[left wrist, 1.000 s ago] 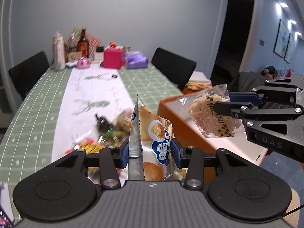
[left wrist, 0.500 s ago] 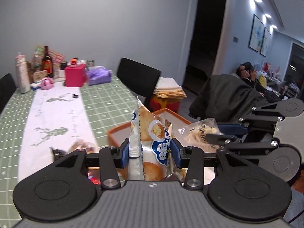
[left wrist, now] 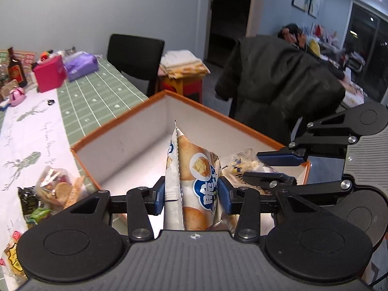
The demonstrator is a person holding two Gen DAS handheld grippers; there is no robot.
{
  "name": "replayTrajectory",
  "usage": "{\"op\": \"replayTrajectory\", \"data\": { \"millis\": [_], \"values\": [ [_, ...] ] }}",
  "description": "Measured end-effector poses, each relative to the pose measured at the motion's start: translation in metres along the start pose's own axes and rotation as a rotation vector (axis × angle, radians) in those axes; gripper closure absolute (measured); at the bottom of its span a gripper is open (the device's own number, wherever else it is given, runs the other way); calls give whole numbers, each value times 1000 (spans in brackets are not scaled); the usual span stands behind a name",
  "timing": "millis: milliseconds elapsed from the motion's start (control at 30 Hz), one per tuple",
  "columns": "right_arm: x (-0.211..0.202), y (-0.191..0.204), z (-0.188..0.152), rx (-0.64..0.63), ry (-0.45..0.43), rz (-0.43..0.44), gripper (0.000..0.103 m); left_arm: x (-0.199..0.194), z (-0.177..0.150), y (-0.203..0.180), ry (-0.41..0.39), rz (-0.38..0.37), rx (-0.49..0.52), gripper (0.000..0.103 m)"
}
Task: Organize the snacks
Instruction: 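Carry both bags over the orange box and open both grippers to drop them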
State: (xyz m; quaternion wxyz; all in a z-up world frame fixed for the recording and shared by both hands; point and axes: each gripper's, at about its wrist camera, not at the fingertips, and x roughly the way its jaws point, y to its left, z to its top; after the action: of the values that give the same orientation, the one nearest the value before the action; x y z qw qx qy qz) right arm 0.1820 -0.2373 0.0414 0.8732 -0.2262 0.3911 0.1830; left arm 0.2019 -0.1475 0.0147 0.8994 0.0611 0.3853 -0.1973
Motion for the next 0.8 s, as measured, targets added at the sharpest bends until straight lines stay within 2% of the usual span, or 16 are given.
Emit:
{"op": "replayTrajectory", "data": {
  "millis": [567, 800],
  "values": [
    [35, 3, -10, -20, 105, 48, 85, 36, -11, -2, 132, -24, 13, 53],
    [39, 6, -14, -38, 119, 72, 83, 41, -14, -2, 174, -22, 10, 50]
  ]
}}
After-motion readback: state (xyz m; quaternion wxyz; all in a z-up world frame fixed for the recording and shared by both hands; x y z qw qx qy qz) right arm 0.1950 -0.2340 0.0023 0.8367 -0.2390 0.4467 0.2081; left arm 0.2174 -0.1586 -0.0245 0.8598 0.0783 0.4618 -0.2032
